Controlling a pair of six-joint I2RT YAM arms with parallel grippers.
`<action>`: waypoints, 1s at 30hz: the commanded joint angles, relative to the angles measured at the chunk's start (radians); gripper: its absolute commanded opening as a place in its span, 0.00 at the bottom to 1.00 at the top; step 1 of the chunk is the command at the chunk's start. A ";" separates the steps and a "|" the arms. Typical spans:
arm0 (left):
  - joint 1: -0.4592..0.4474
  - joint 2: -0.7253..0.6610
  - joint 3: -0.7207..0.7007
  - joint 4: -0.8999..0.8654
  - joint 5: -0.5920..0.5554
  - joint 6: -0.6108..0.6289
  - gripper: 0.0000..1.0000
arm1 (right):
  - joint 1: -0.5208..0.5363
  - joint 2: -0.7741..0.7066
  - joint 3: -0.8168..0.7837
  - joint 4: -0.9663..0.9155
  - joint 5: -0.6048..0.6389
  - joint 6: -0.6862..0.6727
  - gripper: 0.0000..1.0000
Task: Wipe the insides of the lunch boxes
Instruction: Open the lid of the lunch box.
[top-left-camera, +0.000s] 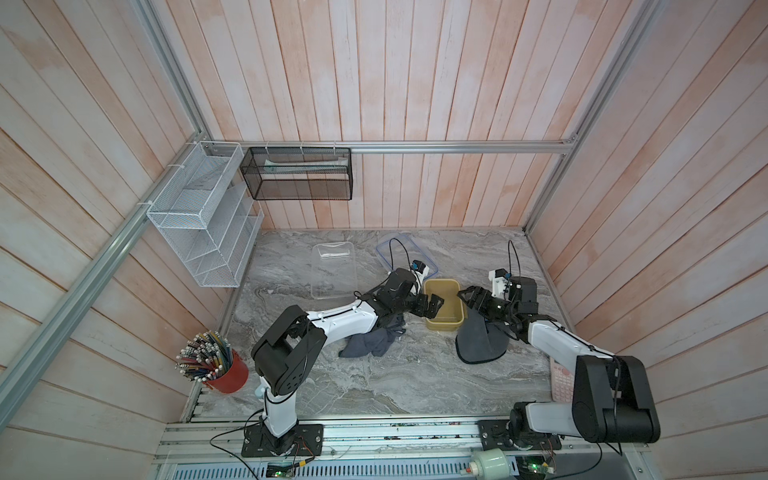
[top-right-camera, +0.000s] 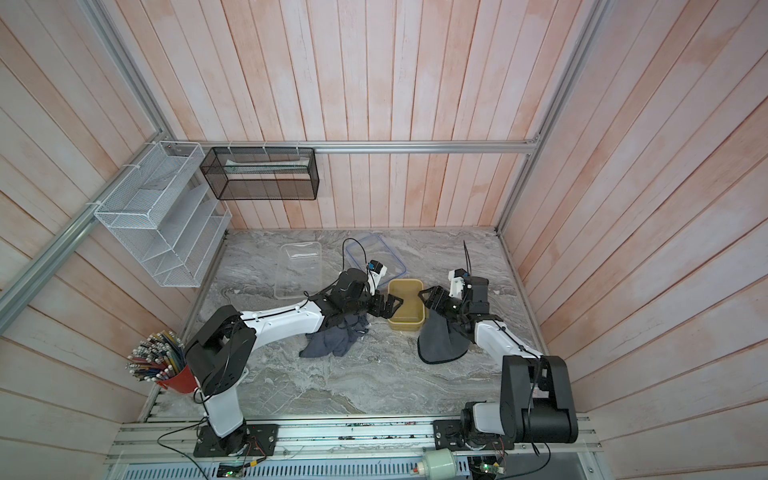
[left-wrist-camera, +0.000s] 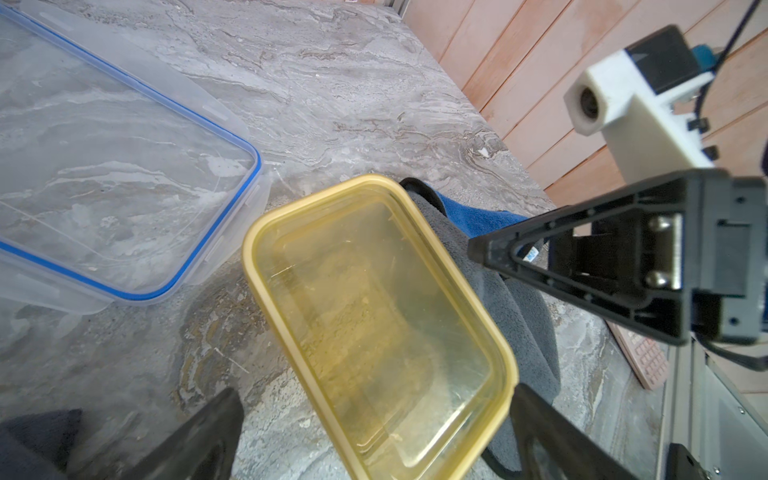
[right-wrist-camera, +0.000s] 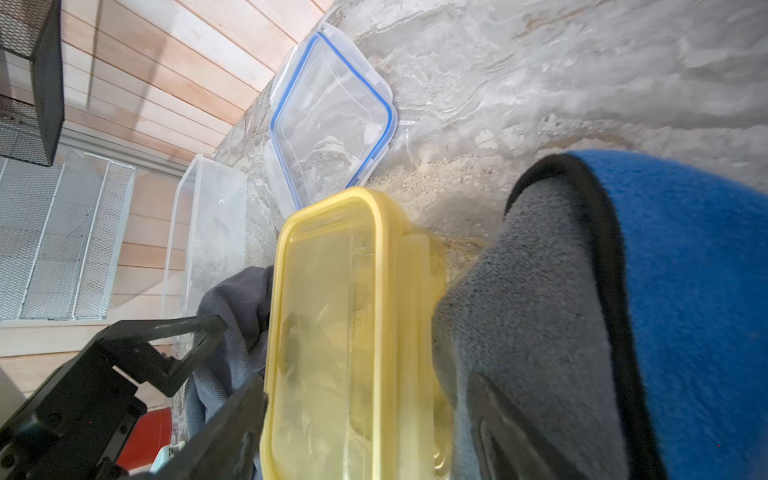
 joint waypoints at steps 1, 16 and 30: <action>-0.002 0.022 -0.005 0.022 0.025 -0.007 1.00 | 0.013 0.020 -0.011 0.064 -0.042 0.023 0.76; -0.002 0.039 -0.004 0.035 0.038 -0.014 1.00 | 0.029 0.095 -0.005 0.111 -0.107 0.058 0.71; -0.058 -0.009 -0.038 0.032 -0.114 0.086 1.00 | 0.031 -0.025 -0.035 0.151 -0.169 0.163 0.63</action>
